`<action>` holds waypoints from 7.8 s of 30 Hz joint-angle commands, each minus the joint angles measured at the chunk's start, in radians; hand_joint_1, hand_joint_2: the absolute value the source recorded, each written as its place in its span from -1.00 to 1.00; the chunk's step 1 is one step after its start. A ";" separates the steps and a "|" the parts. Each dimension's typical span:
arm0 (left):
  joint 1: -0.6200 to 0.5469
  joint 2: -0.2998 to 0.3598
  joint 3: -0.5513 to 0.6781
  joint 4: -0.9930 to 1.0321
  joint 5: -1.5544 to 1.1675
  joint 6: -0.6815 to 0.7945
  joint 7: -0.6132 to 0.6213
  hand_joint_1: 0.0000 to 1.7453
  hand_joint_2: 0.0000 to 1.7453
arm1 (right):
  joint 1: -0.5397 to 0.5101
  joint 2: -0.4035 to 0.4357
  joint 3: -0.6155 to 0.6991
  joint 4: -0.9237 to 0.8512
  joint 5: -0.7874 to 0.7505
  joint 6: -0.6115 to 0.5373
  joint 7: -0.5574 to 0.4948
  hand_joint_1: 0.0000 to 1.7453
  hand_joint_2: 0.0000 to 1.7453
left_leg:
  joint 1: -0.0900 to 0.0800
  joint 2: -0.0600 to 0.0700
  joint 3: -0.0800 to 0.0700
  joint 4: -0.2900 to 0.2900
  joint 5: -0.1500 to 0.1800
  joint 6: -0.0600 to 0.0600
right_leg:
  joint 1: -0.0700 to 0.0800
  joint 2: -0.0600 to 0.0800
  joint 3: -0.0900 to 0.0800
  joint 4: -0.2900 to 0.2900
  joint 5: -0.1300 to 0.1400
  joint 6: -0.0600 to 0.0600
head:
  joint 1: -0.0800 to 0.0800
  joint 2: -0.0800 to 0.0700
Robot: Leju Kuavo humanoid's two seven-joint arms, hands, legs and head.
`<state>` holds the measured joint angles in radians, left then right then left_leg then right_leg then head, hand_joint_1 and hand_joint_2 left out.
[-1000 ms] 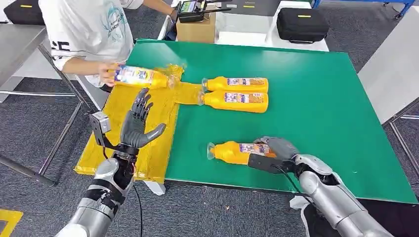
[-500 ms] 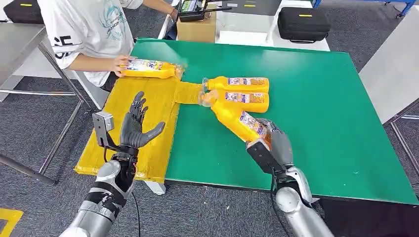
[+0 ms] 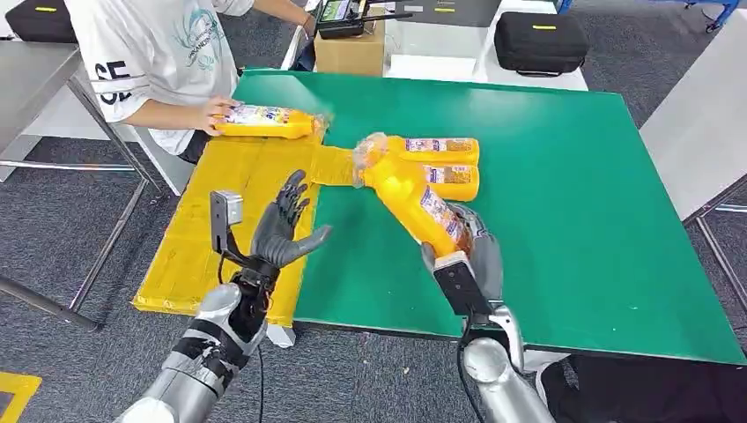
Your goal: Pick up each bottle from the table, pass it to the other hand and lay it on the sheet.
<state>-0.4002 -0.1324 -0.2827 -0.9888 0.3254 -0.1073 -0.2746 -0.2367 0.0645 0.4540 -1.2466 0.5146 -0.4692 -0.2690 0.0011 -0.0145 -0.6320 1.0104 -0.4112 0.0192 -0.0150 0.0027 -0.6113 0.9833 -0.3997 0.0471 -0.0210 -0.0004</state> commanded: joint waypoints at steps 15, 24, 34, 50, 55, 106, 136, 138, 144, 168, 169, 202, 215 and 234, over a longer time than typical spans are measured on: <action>-0.057 -0.012 -0.209 -0.049 0.052 -0.016 0.042 -1.00 1.00 | -0.161 0.034 0.112 0.280 0.059 -0.012 -0.027 1.00 1.00 | 0.000 0.001 0.003 0.000 -0.001 -0.001 | 0.001 0.000 0.003 0.000 -0.001 -0.002 | 0.000 0.000; -0.090 -0.027 -0.223 -0.021 0.072 0.002 0.053 -1.00 1.00 | -0.205 0.073 0.185 0.357 0.147 -0.042 -0.013 1.00 1.00 | 0.001 0.002 0.003 0.001 -0.002 -0.001 | 0.001 0.001 0.003 0.001 -0.001 -0.002 | 0.000 0.000; -0.110 -0.036 -0.214 -0.002 0.073 0.058 0.035 -1.00 1.00 | -0.199 0.087 0.240 0.360 0.147 -0.081 -0.007 1.00 1.00 | 0.001 0.001 0.004 0.000 -0.002 -0.001 | 0.001 0.000 0.004 0.000 -0.001 -0.002 | 0.000 0.000; -0.059 -0.035 -0.144 -0.128 -0.038 0.259 -0.064 1.00 1.00 | -0.129 0.074 0.148 0.258 0.068 -0.114 -0.002 -1.00 1.00 | 0.000 0.000 0.003 0.000 -0.002 -0.001 | 0.001 -0.001 0.003 0.000 -0.002 -0.002 | 0.000 0.000; -0.045 -0.025 -0.098 -0.135 -0.028 0.276 -0.077 1.00 1.00 | -0.076 0.064 0.082 0.171 0.010 -0.134 -0.017 -1.00 1.00 | 0.001 0.001 0.006 0.000 -0.003 -0.001 | 0.001 0.000 0.006 -0.001 -0.003 -0.002 | 0.000 0.000; -0.164 0.172 0.016 0.114 -1.133 0.667 -0.105 1.00 1.00 | 0.059 0.041 -0.050 -0.141 -0.029 -0.026 -0.019 -1.00 1.00 | 0.001 0.000 0.002 0.000 -0.001 -0.001 | 0.001 -0.001 0.001 0.000 -0.001 -0.001 | 0.000 0.000; -0.045 0.087 -0.088 0.468 -1.305 0.632 -0.086 0.52 1.00 | 0.080 0.008 -0.004 -0.197 0.029 0.057 0.027 -1.00 1.00 | 0.000 0.002 0.003 -0.001 -0.001 -0.001 | 0.000 0.000 0.003 -0.001 -0.001 -0.001 | 0.000 0.000; -0.042 0.082 -0.083 0.468 -1.285 0.608 -0.098 0.24 1.00 | 0.079 0.005 -0.005 -0.201 0.031 0.057 0.027 -1.00 1.00 | 0.000 0.002 0.005 -0.001 -0.002 -0.001 | 0.000 0.000 0.004 -0.001 -0.002 -0.001 | 0.000 0.000; -0.032 0.078 -0.035 0.429 -1.147 0.546 -0.191 -1.00 1.00 | 0.072 0.005 -0.012 -0.184 0.020 0.063 0.029 -1.00 1.00 | 0.000 0.001 0.004 -0.001 -0.001 -0.001 | 0.000 0.000 0.004 -0.001 -0.001 -0.001 | 0.000 0.000; 0.090 0.091 0.066 -0.061 -0.652 0.247 -0.339 -1.00 -1.00 | 0.054 -0.015 -0.023 -0.149 -0.065 0.090 0.026 -1.00 1.00 | 0.001 0.002 0.004 0.000 -0.002 -0.001 | 0.001 0.000 0.004 -0.001 -0.001 -0.001 | 0.000 0.000; 0.107 0.083 0.080 -0.121 -0.580 0.195 -0.327 -1.00 -1.00 | 0.049 -0.026 -0.029 -0.135 -0.043 0.093 0.055 -1.00 1.00 | 0.001 0.001 0.003 0.000 -0.002 -0.001 | 0.001 0.000 0.003 -0.001 -0.001 -0.001 | 0.000 0.000; 0.096 0.009 0.072 -0.152 -0.079 -0.034 -0.109 -1.00 1.00 | -0.054 -0.177 0.014 0.229 0.369 0.382 0.381 -1.00 1.00 | 0.000 -0.001 0.003 -0.001 -0.001 0.000 | 0.000 -0.001 0.004 -0.002 0.000 -0.001 | 0.000 0.000; 0.053 0.007 0.056 -0.096 -0.054 -0.091 -0.120 -1.00 1.00 | -0.122 -0.316 0.156 0.309 0.322 0.640 0.308 1.00 1.00 | 0.000 -0.002 0.007 -0.001 -0.001 -0.001 | 0.000 -0.004 0.008 -0.003 -0.001 -0.001 | 0.000 0.000; 0.070 0.021 0.090 -0.105 -0.020 -0.030 -0.074 -1.00 1.00 | -0.052 -0.180 -0.001 0.064 0.061 0.379 0.320 1.00 1.00 | 0.000 0.002 0.010 -0.002 -0.002 -0.001 | 0.000 0.001 0.010 -0.003 0.000 -0.002 | 0.000 0.000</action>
<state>-0.3412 -0.1331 -0.2121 -1.1009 0.3067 -0.2128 -0.3979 -0.4402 -0.2987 0.6435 -1.0125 0.6339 0.1482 0.0462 -0.0007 -0.0157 -0.6266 1.0107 -0.4112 0.0197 -0.0166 0.0018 -0.6047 0.9824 -0.3993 0.0477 -0.0210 0.0000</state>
